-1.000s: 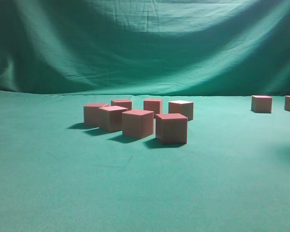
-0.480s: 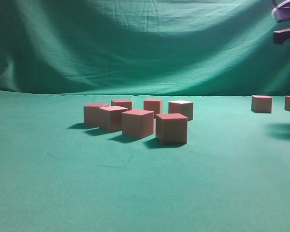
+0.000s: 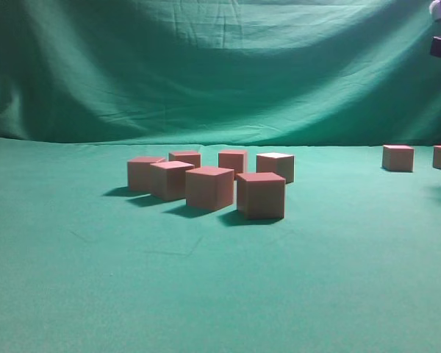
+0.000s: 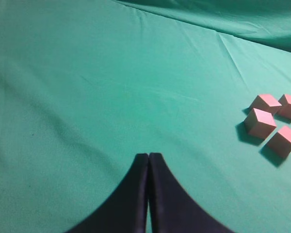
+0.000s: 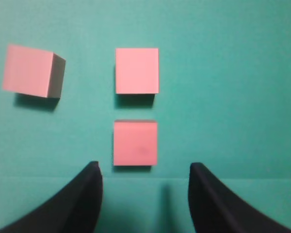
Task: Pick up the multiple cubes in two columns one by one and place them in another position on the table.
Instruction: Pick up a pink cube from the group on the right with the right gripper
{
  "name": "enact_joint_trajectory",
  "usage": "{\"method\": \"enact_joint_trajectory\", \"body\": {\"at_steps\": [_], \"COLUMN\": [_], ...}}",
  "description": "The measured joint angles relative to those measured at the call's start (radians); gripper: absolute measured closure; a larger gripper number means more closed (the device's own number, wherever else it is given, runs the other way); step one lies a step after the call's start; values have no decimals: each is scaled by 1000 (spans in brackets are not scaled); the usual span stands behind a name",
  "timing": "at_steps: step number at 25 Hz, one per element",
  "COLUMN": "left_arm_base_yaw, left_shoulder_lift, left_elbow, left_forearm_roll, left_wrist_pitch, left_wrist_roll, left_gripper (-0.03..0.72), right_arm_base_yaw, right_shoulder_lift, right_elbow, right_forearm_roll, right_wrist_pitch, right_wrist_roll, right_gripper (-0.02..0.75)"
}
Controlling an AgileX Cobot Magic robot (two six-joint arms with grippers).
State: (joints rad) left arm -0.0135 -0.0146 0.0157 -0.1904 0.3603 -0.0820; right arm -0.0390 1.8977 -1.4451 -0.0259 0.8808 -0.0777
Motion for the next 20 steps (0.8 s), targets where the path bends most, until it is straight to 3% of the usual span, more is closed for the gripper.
{"method": "enact_joint_trajectory", "body": {"at_steps": [3,4,5,18,20], "left_arm_base_yaw": [0,0,0,0,0], "left_shoulder_lift": [0,0,0,0,0], "left_elbow": [0,0,0,0,0], "left_forearm_roll": [0,0,0,0,0], "left_wrist_pitch": [0,0,0,0,0], "left_wrist_roll": [0,0,0,0,0], "left_gripper": [688,688,688,688,688], "right_arm_base_yaw": [0,0,0,0,0], "right_shoulder_lift": [30,43,55,163,163], "right_elbow": [0,0,0,0,0], "right_forearm_roll": [7,9,11,19,19], "right_wrist_pitch": [-10,-10,-10,-82,-86], "right_wrist_roll": [-10,-10,-1,66,65], "right_gripper": [335,279,270,279,367]}}
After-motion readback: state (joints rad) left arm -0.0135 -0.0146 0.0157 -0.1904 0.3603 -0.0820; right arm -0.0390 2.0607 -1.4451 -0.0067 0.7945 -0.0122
